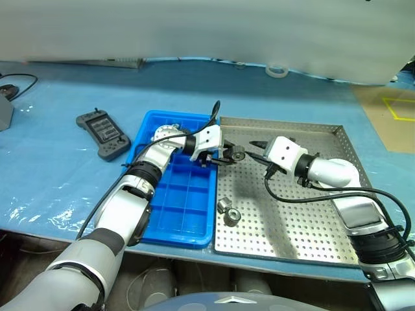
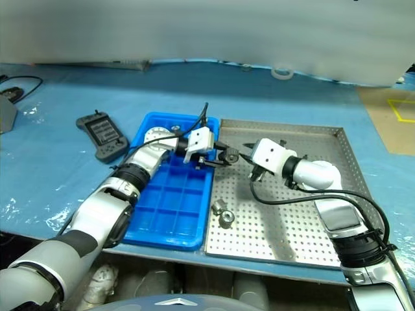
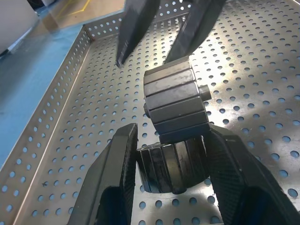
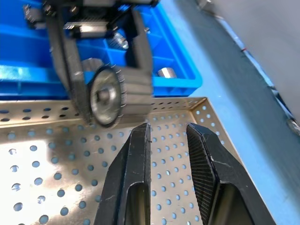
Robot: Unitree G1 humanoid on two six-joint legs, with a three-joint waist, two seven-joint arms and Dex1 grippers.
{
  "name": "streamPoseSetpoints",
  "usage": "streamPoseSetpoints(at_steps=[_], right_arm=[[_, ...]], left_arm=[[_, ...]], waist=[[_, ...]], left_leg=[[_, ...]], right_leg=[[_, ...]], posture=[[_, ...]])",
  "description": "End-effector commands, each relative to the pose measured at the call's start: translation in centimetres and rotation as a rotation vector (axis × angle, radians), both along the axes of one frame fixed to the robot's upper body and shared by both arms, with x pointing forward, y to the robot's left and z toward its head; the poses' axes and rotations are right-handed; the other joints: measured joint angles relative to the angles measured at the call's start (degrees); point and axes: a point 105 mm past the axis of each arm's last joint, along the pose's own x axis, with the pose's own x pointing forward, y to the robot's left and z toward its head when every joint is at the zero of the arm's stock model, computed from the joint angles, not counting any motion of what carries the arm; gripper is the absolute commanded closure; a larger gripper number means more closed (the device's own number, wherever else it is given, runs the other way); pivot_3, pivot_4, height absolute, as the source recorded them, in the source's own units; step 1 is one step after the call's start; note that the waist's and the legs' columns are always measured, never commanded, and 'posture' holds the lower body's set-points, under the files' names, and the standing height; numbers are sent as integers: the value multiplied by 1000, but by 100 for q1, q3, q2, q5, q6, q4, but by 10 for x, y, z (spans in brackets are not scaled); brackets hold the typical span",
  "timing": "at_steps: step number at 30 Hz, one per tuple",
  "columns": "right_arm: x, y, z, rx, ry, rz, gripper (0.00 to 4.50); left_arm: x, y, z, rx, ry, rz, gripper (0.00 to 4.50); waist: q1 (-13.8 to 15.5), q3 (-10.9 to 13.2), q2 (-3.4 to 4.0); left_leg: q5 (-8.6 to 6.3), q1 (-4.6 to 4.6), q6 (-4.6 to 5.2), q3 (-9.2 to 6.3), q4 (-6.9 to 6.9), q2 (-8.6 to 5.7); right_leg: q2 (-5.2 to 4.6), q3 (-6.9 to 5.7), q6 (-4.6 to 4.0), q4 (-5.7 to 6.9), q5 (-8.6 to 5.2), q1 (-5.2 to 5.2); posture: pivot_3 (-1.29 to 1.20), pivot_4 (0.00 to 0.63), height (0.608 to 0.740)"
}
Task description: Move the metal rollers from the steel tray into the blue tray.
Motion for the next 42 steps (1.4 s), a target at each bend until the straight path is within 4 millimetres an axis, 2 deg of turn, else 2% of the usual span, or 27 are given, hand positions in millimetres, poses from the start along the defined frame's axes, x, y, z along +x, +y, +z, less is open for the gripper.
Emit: streamPoseSetpoints(at_steps=[1, 3, 7, 8, 10, 13, 18, 23, 27, 34, 42], right_arm=[[-5, -4, 25, 68, -24, 8, 3363], [-11, -3, 23, 82, 17, 26, 3363], [-24, 5, 33, 199, 125, 100, 3363], [-26, 6, 33, 206, 143, 113, 3199], [-28, 7, 32, 201, 165, 127, 2807], [-29, 11, 30, 193, 195, 161, 1786], [-25, 15, 20, 120, 228, 184, 69], [-16, 17, 20, 78, 201, 204, 28], [-15, 16, 20, 66, 193, 207, 28], [-20, 13, 21, 87, 220, 210, 28], [-26, 10, 13, 74, 261, 204, 28]], left_arm=[[2, -7, 18, -33, -65, -18, 2713], [2, -6, 17, -33, -67, -12, 2713], [3, -5, 17, -34, -69, -5, 2713], [4, -6, 17, -35, -70, -4, 2713], [4, -6, 18, -36, -71, -4, 2713], [3, -8, 23, -60, -71, -19, 2713], [-14, -15, 46, -162, -13, -140, 2713], [-25, -12, 36, -94, -38, -206, 2713], [-22, -7, 22, -22, -70, -189, 2713], [-15, -6, 14, -22, -47, -135, 2713], [-10, -11, 17, -44, -47, -102, 2713]], waist=[[-2, 0, 0], [-3, 0, 0], [-2, 0, 0], [-1, 0, 0], [2, 0, -1], [4, 0, -1], [13, 1, -3], [2, 1, -4], [25, 3, -7], [41, 2, -9], [41, 1, -9]], left_leg=[[0, 0, 0, 0, 0, 0], [0, 1, 0, 1, 0, 1], [0, 1, 0, 2, -3, 2], [0, 1, 0, 2, -4, 2], [0, 2, 0, 3, -4, 3], [0, 2, 0, 4, -4, 3], [2, 1, -3, 12, -7, 4], [2, 5, -3, 22, -13, 7], [5, 5, -8, 27, -15, 17], [5, 7, -8, 31, -14, 17], [4, 7, -7, 35, -14, 18]], right_leg=[[0, 0, 0, 0, 0, 0], [0, 1, 0, 0, 0, 0], [0, 0, 0, -1, 0, -1], [0, 0, 0, -1, 0, -2], [0, 1, 0, -1, 0, -2], [0, 1, 0, -2, 0, -1], [0, 2, 0, -1, 0, -9], [0, 5, 0, 0, 0, -14], [3, 3, 1, 0, 1, -18], [3, 5, 0, 1, 2, -18], [3, 7, -1, 1, 2, -19]], posture=[[-294, 150, 740], [-294, 150, 740], [-294, 150, 740], [-296, 150, 740], [-296, 150, 740], [-296, 150, 740], [-292, 150, 740], [-282, 150, 740], [-274, 150, 740], [-285, 150, 740], [-294, 150, 740]])
